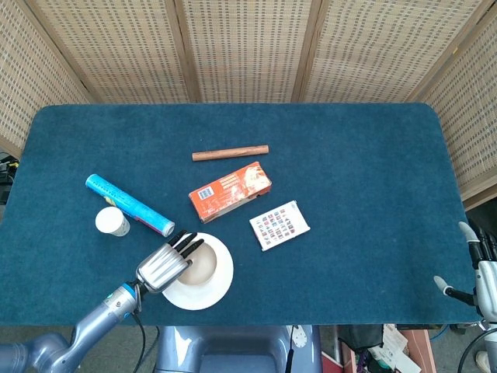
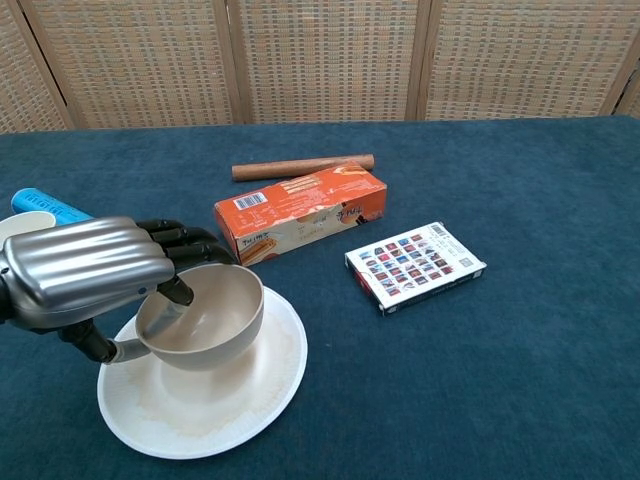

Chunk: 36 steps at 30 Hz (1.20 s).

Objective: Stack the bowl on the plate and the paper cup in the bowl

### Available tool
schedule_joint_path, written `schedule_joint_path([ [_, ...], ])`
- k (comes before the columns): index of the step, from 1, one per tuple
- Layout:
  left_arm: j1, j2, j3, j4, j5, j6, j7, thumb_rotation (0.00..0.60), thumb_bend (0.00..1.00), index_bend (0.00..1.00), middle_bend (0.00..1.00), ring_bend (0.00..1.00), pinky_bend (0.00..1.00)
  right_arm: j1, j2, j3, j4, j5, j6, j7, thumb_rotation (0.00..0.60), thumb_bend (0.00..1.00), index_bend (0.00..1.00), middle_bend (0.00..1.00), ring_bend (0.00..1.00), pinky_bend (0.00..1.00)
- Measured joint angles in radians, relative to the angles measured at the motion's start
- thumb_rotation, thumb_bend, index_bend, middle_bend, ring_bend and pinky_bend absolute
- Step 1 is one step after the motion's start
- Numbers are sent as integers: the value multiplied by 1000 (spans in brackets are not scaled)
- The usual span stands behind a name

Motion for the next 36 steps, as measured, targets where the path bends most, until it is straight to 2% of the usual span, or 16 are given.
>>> schedule_joint_path([
  [17,-13,2,2,-18,-64,-42,68,600,370,636,34,0,56,-1,1,1,-3,-1,1,-1,600,145,0,0,0,0],
  [20,-15,6,0,-19,-71,-43,72,600,369,578,14,0,37,-2,0,1,-2,-1,0,-1,600,145,0,0,0,0],
  [24,-17,11,-2,-17,-76,-41,82,600,300,475,0,0,22,-1,0,1,-3,-4,1,-2,600,145,0,0,0,0],
  [36,-20,28,-7,-46,-74,-29,47,600,189,331,0,0,2,-5,0,2,-2,-7,9,3,600,145,0,0,0,0],
])
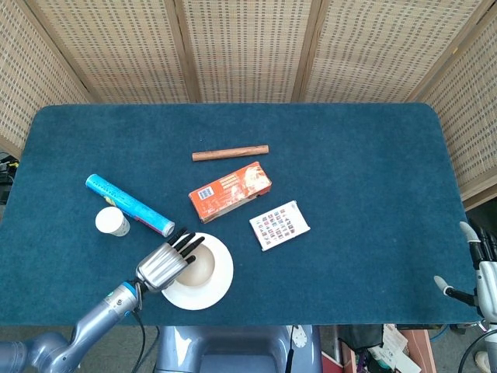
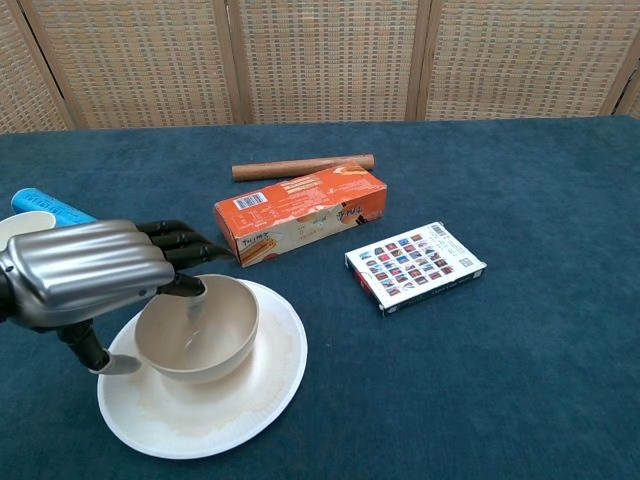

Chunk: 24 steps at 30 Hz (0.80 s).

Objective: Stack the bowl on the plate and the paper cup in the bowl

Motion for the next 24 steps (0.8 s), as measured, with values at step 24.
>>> schedule_joint_path([
  [24,164,300,-95,75,-9,277,-425,600,192,311,0,0,0,9,-7,-10,-12,-18,-14,-35,600,144,0,0,0,0],
])
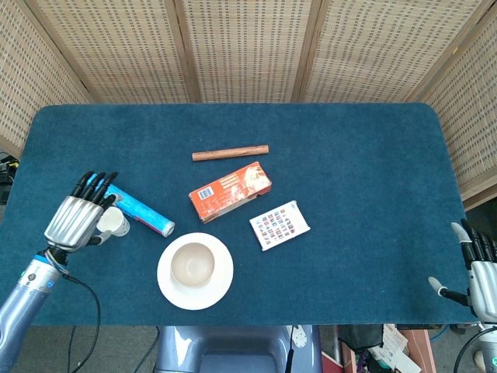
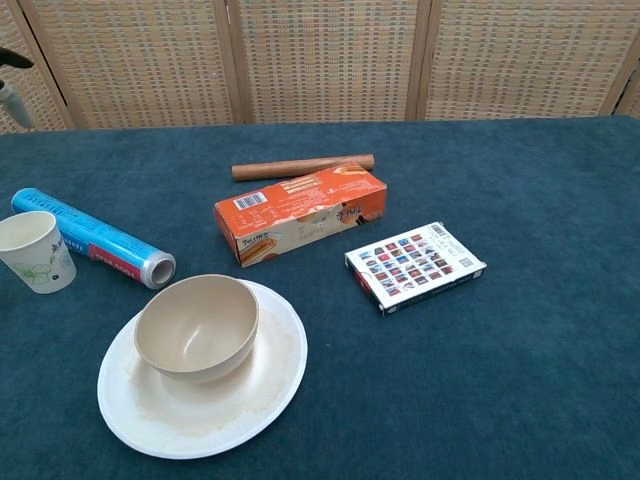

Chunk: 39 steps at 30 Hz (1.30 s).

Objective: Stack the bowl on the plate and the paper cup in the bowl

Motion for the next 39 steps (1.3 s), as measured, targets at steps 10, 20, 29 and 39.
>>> schedule_joint_path([
  [10,53,-60,27,160,-14,-14,-87,600,226,386,0,0,0,2,-3,-3,-8,-3,-2,-16,600,145,0,0,0,0],
  [20,56,-136,40,230,-14,-60,-58,600,235,416,0,0,0,0,1,-2,-4,-2,2,0,600,146,0,0,0,0],
  [29,37,-179,24,264,-39,-115,-32,600,244,425,0,0,0,0,1,-1,-4,-1,3,1,600,145,0,0,0,0],
  [39,25,-226,15,317,-63,-146,-4,600,296,471,0,0,1,-1,2,-1,-3,-1,5,8,600,145,0,0,0,0],
])
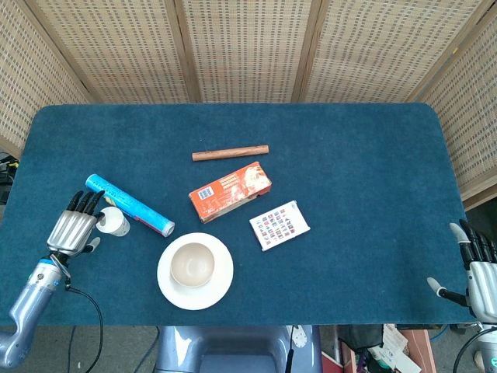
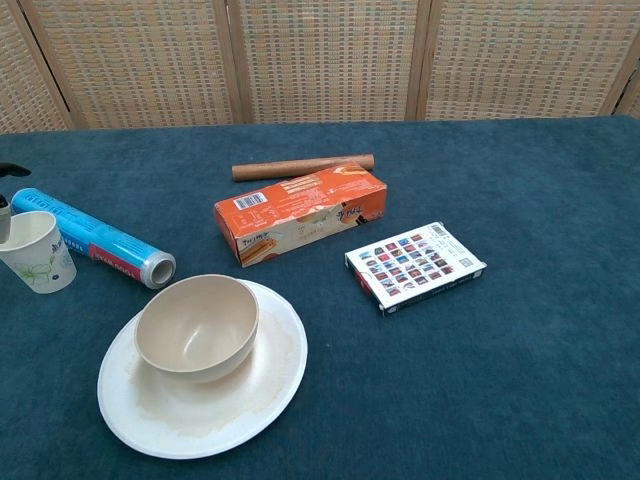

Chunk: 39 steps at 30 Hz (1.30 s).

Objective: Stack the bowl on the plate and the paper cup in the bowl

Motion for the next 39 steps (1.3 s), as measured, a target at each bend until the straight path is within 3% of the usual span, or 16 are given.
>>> schedule_joint_path([
  [9,-12,-40,-13,48,-13,-17,8,600,386,519,11,0,8,1,-1,0,1,0,0,-1,600,145,0,0,0,0],
  [25,-22,-74,-19,75,5,-12,6,600,408,620,37,0,28,-1,-1,0,1,-1,4,0,600,145,0,0,0,0],
  [33,-19,-49,-19,33,25,6,-3,600,408,621,38,0,28,-1,0,0,0,-2,4,0,600,145,0,0,0,0],
  [39,-24,-5,-23,-65,57,30,8,600,408,621,40,0,31,-1,1,0,-1,-1,3,1,600,145,0,0,0,0],
])
